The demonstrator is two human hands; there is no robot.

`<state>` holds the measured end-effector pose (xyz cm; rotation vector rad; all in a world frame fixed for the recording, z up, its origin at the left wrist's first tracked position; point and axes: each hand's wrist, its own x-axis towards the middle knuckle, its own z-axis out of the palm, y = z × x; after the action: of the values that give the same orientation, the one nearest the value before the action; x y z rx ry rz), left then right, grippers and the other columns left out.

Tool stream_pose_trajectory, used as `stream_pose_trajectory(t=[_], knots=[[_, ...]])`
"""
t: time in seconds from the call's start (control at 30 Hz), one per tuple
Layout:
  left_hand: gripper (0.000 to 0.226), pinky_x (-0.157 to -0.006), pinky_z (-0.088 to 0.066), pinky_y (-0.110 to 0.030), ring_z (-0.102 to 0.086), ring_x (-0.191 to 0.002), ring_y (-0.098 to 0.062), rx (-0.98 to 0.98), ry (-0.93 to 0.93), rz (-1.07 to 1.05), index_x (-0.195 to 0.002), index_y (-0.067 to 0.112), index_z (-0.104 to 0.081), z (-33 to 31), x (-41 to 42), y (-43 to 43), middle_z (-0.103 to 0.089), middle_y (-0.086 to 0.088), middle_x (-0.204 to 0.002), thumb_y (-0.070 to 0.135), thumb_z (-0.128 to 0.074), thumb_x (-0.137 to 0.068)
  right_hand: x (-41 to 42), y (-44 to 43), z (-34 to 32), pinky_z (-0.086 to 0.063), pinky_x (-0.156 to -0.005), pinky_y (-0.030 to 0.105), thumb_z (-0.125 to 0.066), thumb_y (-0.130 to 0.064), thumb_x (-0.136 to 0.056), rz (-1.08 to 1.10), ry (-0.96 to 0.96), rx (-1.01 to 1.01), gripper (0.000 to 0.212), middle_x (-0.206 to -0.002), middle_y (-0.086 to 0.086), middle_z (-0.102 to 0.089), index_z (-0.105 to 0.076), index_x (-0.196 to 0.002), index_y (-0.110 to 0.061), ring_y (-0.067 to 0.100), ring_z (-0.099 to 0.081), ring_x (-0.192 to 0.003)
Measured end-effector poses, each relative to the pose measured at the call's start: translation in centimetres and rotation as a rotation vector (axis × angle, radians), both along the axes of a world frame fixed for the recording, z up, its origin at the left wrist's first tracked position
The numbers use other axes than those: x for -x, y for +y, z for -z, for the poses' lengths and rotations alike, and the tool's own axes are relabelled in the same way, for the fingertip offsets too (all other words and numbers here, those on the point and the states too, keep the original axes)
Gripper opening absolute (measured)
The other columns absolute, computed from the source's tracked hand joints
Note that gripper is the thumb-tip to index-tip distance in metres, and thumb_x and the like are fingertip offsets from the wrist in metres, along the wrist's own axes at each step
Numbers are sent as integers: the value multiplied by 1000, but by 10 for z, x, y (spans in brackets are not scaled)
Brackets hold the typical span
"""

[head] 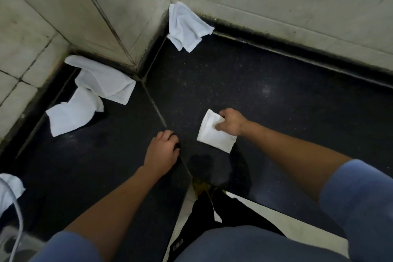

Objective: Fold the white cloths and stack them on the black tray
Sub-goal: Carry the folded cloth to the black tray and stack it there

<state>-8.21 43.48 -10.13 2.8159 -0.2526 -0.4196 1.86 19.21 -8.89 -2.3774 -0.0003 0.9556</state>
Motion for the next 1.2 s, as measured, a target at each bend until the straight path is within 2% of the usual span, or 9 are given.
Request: stream_pose_trajectory(t=[0.1, 0.23, 0.4, 0.57, 0.7, 0.77, 0.9, 1.07, 1.2], knots=[[25, -86, -44, -36, -51, -105, -24, -13, -20, 83, -110, 15, -60, -12, -22, -15, -53, -3, -115, 23, -61, -87, 20, -32, -25, -46, -61, 31, -67, -23, -79, 39, -155, -13, 13, -83, -1, -61, -56, -85, -20, 19, -60, -77], [25, -84, -45, -34, -52, -103, -21, 17, -42, 211, -114, 16, -57, -34, -49, -67, -55, -3, -112, 24, -56, -91, 52, -90, -52, -49, -70, 35, -62, -34, -85, 4, -370, 125, 17, -95, 0, -64, -57, -99, -25, 23, -60, -85], [25, -78, -46, -34, -55, -99, -23, 59, -138, 432, -113, 12, -58, -66, -63, -154, -58, -5, -107, 22, -55, -90, 106, -181, -77, -45, -69, 35, -51, -48, -93, 91, -534, 329, 28, -103, 0, -65, -57, -104, -23, 27, -61, -93], [24, -80, -50, -36, -55, -99, -20, 43, -234, 633, -114, 16, -57, -98, -39, -260, -56, -1, -108, 25, -52, -92, 192, -280, -100, -44, -69, 36, -42, -52, -95, 234, -588, 462, 35, -106, 0, -66, -56, -105, -22, 29, -61, -95], [23, -79, -49, -37, -55, -99, -22, 50, -278, 765, -111, 16, -57, -114, 10, -357, -57, -3, -107, 25, -53, -90, 279, -357, -115, -37, -63, 33, -42, -52, -96, 352, -624, 536, 34, -105, 0, -65, -56, -105, -22, 29, -61, -93], [23, -79, -48, -38, -55, -100, -24, 57, -281, 819, -111, 14, -56, -120, 43, -408, -57, -4, -107, 25, -53, -90, 323, -392, -124, -39, -65, 34, -42, -50, -96, 394, -632, 582, 32, -106, -1, -64, -56, -107, -22, 28, -61, -94], [24, -79, -46, -38, -55, -102, -27, 97, -291, 950, -111, 14, -55, -126, 110, -507, -57, -5, -108, 26, -53, -90, 411, -457, -141, -44, -72, 35, -43, -44, -97, 503, -611, 663, 27, -107, -1, -62, -56, -108, -23, 25, -60, -96], [27, -81, -46, -38, -54, -104, -25, 103, -306, 1141, -115, 16, -54, -137, 182, -612, -55, -3, -111, 29, -50, -92, 498, -534, -154, -40, -72, 35, -44, -39, -97, 654, -560, 757, 24, -109, 1, -61, -57, -108, -21, 27, -59, -100], [25, -77, -45, -38, -55, -102, -25, 92, -335, 1273, -112, 16, -55, -141, 217, -689, -55, -4, -109, 30, -50, -92, 546, -590, -156, -45, -72, 36, -44, -33, -95, 745, -498, 778, 22, -108, 2, -63, -59, -108, -22, 28, -59, -99]])
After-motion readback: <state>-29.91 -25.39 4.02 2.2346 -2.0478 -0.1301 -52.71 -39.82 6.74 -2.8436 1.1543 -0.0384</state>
